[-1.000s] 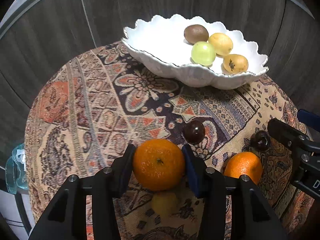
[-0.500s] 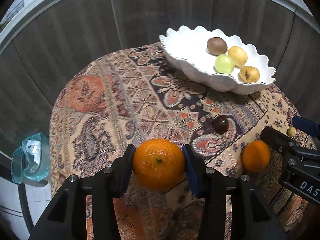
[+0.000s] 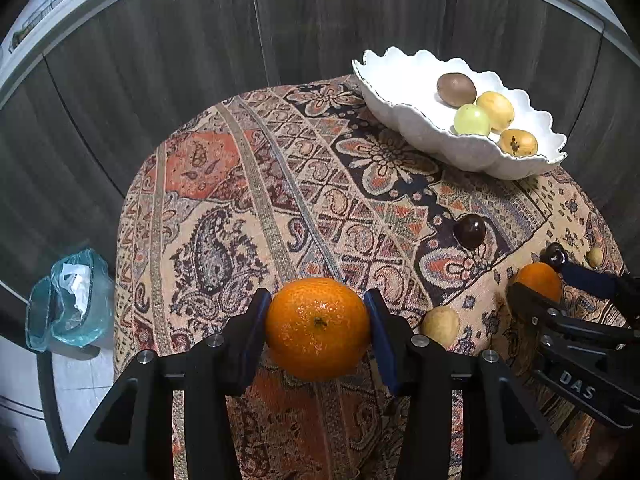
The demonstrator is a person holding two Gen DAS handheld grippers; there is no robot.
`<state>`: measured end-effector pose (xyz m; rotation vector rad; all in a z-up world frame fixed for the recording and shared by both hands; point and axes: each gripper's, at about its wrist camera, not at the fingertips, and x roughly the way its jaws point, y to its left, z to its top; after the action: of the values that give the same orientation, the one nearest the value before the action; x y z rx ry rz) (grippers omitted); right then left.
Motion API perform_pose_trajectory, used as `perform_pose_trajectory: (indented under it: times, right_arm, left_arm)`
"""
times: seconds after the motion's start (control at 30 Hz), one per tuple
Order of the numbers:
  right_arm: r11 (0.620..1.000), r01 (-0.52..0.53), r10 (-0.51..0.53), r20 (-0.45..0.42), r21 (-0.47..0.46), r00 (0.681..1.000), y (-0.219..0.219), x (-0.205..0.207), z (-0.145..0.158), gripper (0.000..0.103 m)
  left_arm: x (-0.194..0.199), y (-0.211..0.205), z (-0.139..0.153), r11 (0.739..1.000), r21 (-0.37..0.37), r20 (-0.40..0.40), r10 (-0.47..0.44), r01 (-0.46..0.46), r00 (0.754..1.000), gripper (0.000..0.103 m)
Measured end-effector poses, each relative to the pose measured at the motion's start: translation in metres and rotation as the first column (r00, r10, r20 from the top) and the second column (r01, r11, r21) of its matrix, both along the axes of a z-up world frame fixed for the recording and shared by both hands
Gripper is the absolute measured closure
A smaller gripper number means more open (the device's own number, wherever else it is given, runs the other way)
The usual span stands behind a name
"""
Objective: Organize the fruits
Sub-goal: 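Grasp an orange with the left gripper while the right gripper grasps the other orange, then carry both oranges over the white bowl and open both grippers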
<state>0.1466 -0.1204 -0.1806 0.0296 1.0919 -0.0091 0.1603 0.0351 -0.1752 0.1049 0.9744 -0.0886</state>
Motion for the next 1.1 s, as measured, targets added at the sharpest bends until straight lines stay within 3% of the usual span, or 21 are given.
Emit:
perform_pose_trajectory:
  times: [0.2, 0.43, 1.1]
  right_arm:
    - [0.999, 0.005, -0.003, -0.042, 0.046, 0.999, -0.004, 0.001, -0.014, 0.056]
    - [0.998, -0.002, 0.004, -0.032, 0.056, 0.999, -0.005, -0.002, -0.01, 0.057]
    - [0.999, 0.032, -0.037, 0.126, 0.04, 0.991, -0.036, 0.02, 0.062, 0.057]
  left_arm:
    - [-0.003, -0.003, 0.0, 1.0, -0.002, -0.003, -0.004, 0.004, 1.0, 0.056]
    - [-0.003, -0.005, 0.005, 1.0, 0.0, 0.005, -0.007, 0.007, 1.0, 0.056]
    - [0.03, -0.045, 0.058, 0.997, -0.042, 0.098, -0.067, 0.071, 0.993, 0.056]
